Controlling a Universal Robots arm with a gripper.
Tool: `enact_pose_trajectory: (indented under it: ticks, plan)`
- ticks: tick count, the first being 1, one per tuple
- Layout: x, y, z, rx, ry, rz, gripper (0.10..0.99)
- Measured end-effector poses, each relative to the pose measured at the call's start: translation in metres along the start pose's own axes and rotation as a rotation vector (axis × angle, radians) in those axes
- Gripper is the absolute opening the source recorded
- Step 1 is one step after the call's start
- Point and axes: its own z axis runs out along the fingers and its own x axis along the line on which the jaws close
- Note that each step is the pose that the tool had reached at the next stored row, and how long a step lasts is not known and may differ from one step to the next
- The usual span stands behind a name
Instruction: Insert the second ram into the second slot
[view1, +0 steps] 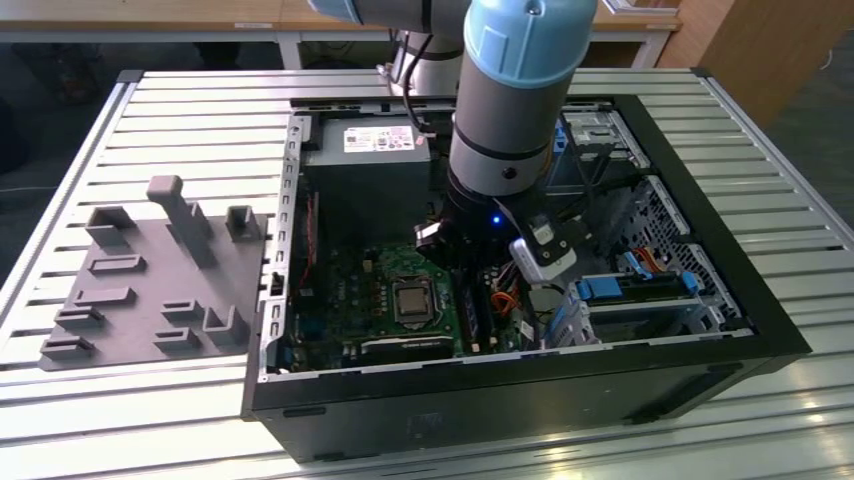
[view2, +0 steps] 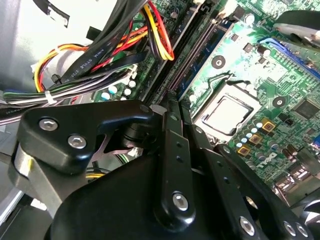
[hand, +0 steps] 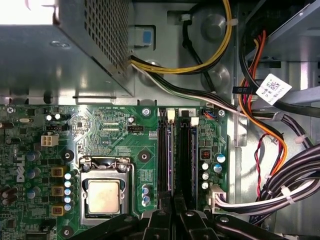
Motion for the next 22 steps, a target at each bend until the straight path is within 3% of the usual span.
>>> enact_pose_trajectory:
  ticks: [22]
  plan:
    - [0.0000,-0.0008,-0.0037,0.010,0.0002,0.000,0.133]
